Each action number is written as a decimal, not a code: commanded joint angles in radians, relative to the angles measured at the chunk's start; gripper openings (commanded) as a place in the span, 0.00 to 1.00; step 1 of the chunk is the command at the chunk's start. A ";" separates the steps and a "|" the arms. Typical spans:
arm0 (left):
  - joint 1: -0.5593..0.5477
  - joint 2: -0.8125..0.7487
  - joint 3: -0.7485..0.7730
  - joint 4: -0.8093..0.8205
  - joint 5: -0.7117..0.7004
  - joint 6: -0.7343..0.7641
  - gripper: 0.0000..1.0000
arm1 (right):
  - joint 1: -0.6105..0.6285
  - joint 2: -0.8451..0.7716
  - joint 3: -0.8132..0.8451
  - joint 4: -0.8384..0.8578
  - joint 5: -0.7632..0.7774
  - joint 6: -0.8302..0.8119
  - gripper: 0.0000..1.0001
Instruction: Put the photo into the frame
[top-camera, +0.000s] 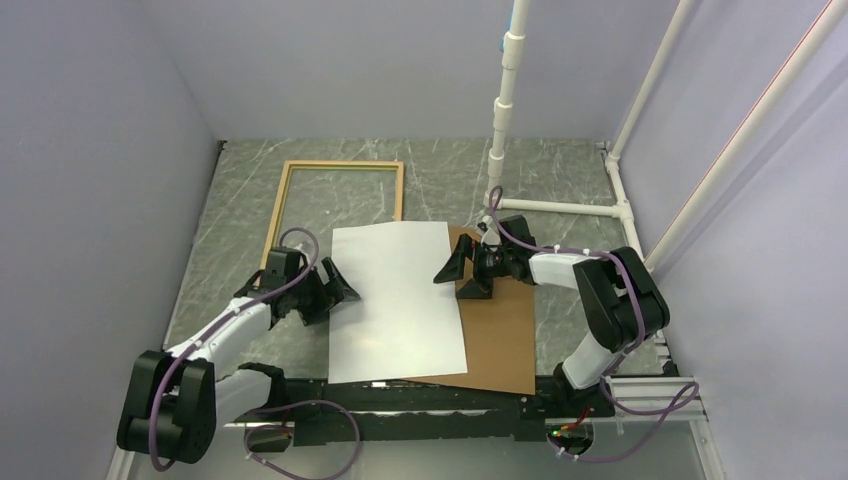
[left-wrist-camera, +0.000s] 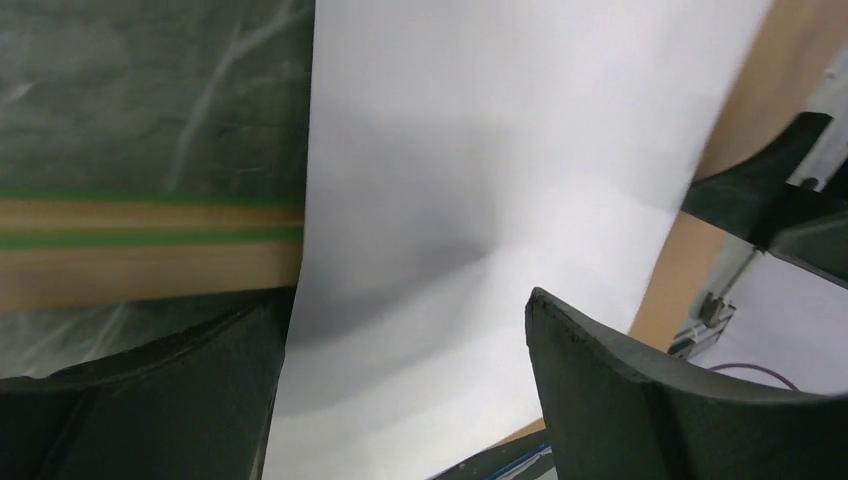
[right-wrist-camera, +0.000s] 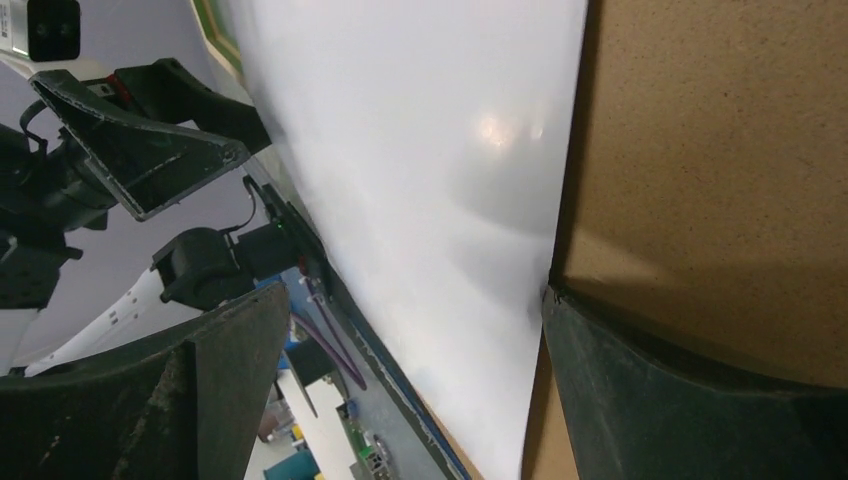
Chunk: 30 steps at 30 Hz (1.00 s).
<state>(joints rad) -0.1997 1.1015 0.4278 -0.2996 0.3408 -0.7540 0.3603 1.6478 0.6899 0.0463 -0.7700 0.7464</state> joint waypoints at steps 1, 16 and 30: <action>0.001 -0.004 -0.075 0.172 0.082 -0.018 0.91 | 0.011 0.037 -0.043 0.017 0.016 -0.006 1.00; 0.002 -0.102 0.205 -0.130 -0.167 0.115 0.88 | 0.047 0.019 -0.027 0.142 -0.046 0.110 1.00; 0.003 -0.187 0.257 -0.256 -0.151 0.093 0.91 | 0.067 -0.046 -0.160 0.571 -0.093 0.388 0.57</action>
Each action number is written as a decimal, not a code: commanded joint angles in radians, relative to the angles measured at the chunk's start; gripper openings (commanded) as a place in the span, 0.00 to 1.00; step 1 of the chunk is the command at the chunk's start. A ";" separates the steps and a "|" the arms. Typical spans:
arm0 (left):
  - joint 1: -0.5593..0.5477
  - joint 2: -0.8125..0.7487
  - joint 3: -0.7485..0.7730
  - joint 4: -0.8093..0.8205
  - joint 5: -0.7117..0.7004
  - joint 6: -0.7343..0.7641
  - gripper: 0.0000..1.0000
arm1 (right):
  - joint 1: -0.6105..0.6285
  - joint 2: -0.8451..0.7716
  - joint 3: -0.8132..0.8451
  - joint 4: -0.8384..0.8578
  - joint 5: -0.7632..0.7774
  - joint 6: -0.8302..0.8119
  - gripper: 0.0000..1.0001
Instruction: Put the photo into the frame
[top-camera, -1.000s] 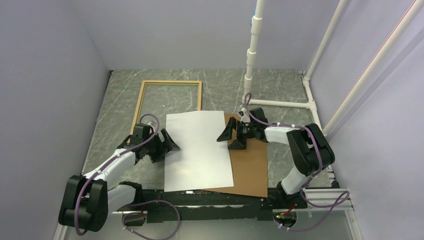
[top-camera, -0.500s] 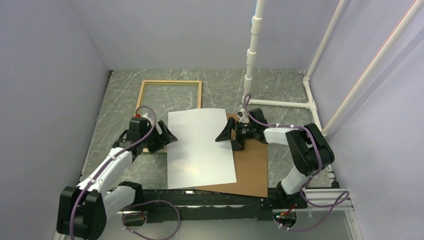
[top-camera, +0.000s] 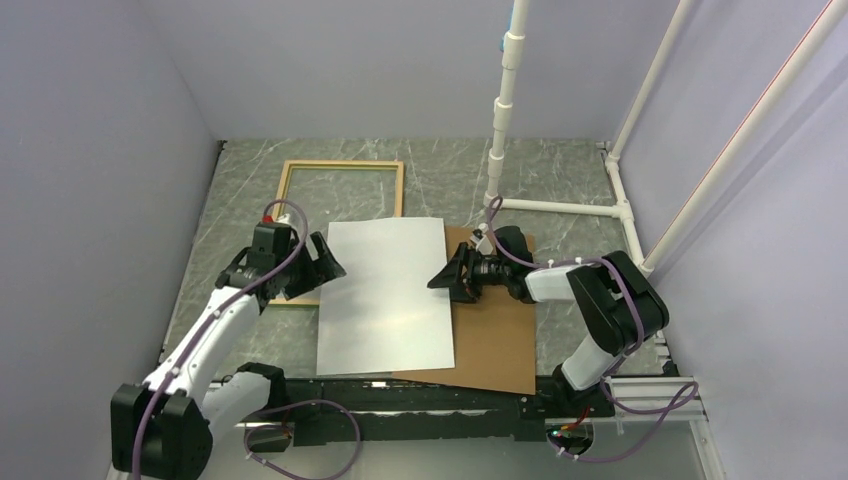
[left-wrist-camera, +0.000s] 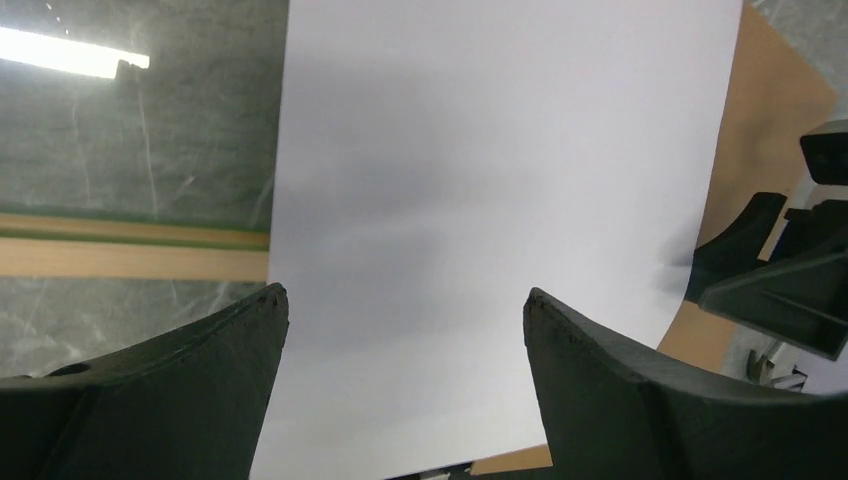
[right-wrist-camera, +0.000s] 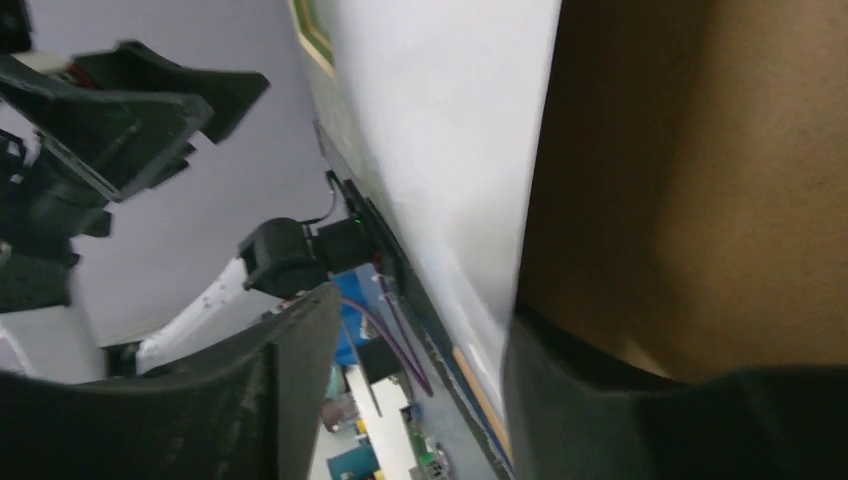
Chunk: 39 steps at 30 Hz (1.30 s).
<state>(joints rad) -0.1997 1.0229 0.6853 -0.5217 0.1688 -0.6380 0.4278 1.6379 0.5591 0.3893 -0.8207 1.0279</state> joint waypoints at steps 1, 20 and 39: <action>0.003 -0.143 -0.004 -0.037 0.037 -0.036 0.91 | 0.000 -0.035 -0.036 0.263 -0.047 0.124 0.50; 0.003 -0.434 0.173 -0.170 0.032 -0.097 0.92 | -0.001 -0.107 0.196 -0.131 0.072 -0.093 0.00; 0.003 -0.448 0.242 -0.233 0.018 -0.078 0.94 | 0.024 0.130 0.594 -0.188 0.133 -0.049 0.00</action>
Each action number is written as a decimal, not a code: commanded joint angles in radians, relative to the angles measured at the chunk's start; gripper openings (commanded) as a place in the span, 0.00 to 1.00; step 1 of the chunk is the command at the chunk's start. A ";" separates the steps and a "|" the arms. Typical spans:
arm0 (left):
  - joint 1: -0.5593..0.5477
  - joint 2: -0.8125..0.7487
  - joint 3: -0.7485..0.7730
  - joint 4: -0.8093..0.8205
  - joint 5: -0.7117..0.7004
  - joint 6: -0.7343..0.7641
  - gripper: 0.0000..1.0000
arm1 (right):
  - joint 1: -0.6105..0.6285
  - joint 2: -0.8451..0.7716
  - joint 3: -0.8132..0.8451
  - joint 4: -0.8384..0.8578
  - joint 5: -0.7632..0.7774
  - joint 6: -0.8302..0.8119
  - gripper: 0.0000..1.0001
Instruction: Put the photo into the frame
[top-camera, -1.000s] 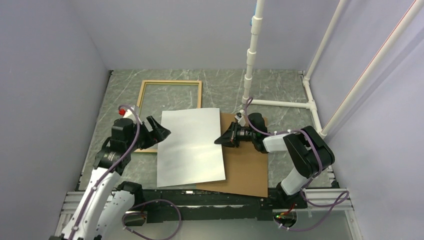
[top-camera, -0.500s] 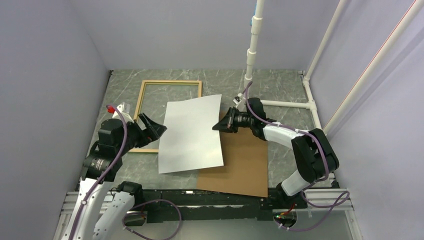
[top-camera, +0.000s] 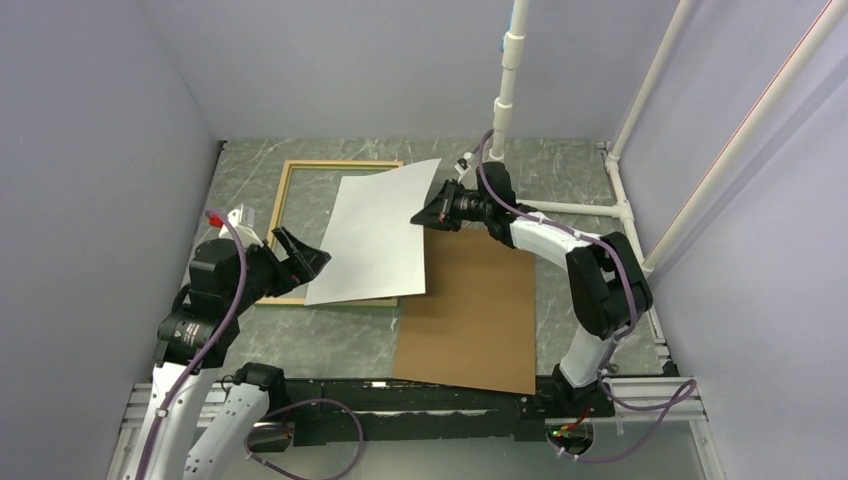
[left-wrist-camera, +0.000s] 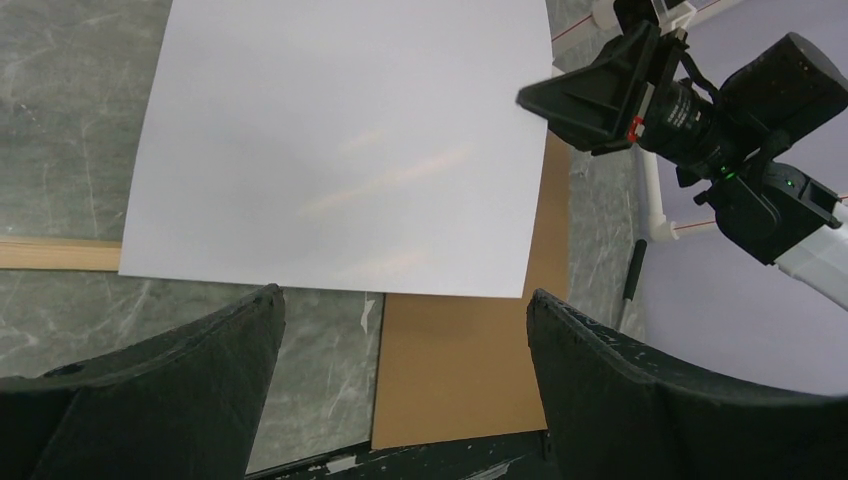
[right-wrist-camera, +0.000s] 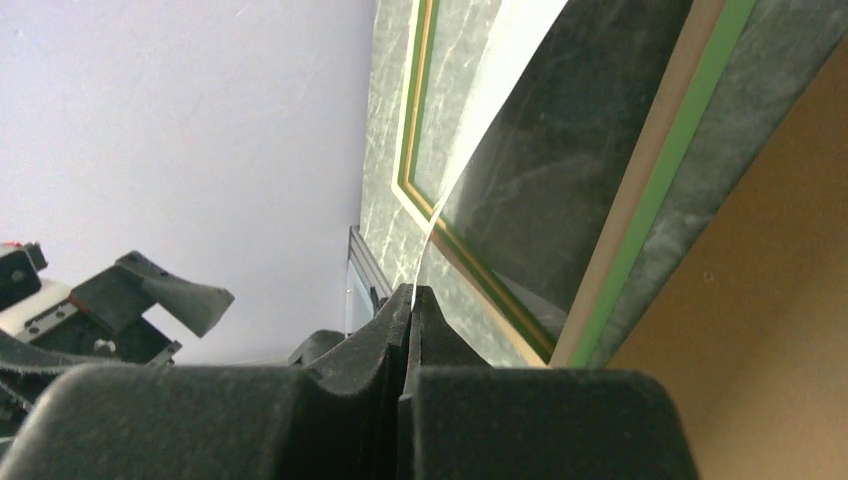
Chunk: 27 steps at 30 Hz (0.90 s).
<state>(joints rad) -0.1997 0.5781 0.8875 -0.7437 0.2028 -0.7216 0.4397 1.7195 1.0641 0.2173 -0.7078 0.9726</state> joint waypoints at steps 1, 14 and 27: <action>0.003 -0.001 0.040 -0.009 -0.016 0.007 0.94 | 0.013 0.064 0.111 -0.026 0.021 0.003 0.00; 0.004 0.020 0.036 -0.016 -0.020 0.022 0.95 | 0.036 0.300 0.395 -0.178 0.008 -0.056 0.00; 0.003 0.031 0.027 -0.019 -0.025 0.031 0.95 | 0.072 0.398 0.421 -0.161 0.026 -0.040 0.00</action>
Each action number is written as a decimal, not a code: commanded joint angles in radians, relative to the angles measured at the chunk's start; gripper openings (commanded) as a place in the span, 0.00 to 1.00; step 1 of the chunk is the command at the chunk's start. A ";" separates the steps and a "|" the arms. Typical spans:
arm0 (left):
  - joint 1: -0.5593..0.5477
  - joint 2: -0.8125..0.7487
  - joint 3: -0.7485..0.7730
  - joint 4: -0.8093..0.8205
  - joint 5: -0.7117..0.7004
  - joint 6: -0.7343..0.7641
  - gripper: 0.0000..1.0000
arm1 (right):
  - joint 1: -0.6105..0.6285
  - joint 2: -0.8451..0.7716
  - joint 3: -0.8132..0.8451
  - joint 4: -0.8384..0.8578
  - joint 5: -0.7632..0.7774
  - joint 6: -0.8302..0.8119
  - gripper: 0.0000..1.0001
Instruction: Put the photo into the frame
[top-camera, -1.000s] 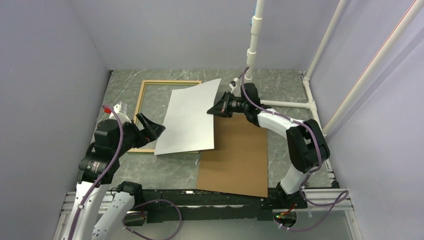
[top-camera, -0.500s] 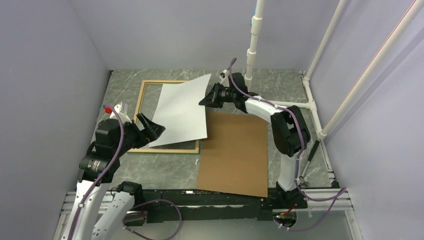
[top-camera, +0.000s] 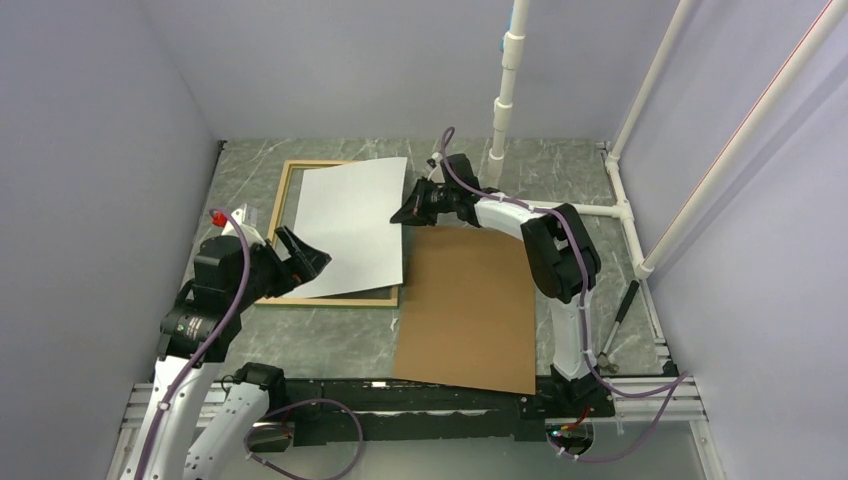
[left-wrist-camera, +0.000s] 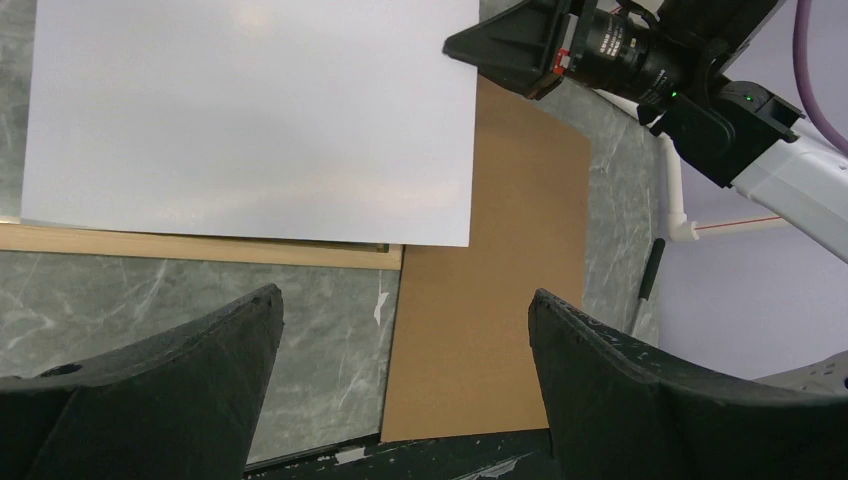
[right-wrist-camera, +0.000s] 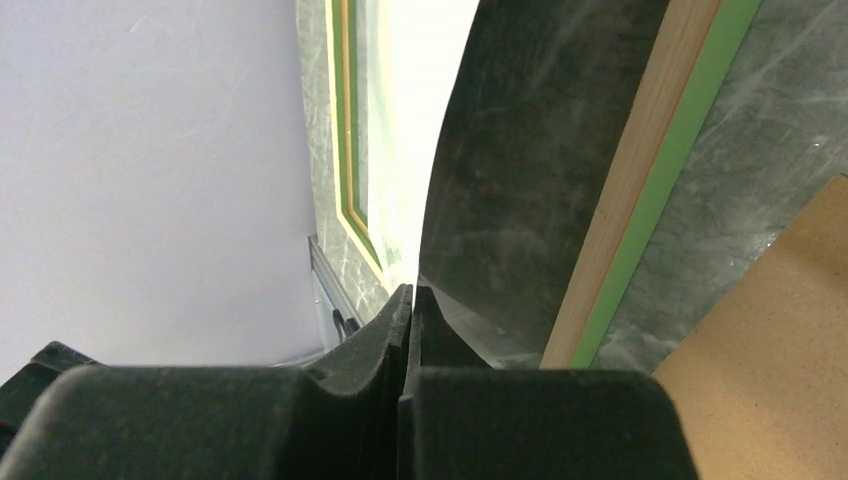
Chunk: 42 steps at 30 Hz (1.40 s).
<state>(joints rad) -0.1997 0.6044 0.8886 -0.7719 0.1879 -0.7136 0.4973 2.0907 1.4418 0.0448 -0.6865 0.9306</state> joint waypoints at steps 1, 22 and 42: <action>0.003 0.004 0.026 0.008 -0.010 0.024 0.96 | 0.017 0.034 0.047 0.015 0.004 0.007 0.00; 0.003 0.012 0.016 0.005 -0.016 0.042 0.96 | 0.050 0.181 0.125 0.065 0.017 0.082 0.00; 0.003 0.023 0.005 0.017 -0.006 0.040 0.97 | 0.057 0.161 0.056 0.113 0.038 0.106 0.14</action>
<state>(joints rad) -0.1997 0.6220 0.8886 -0.7757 0.1852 -0.6914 0.5446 2.2635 1.4788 0.1429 -0.6579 1.0508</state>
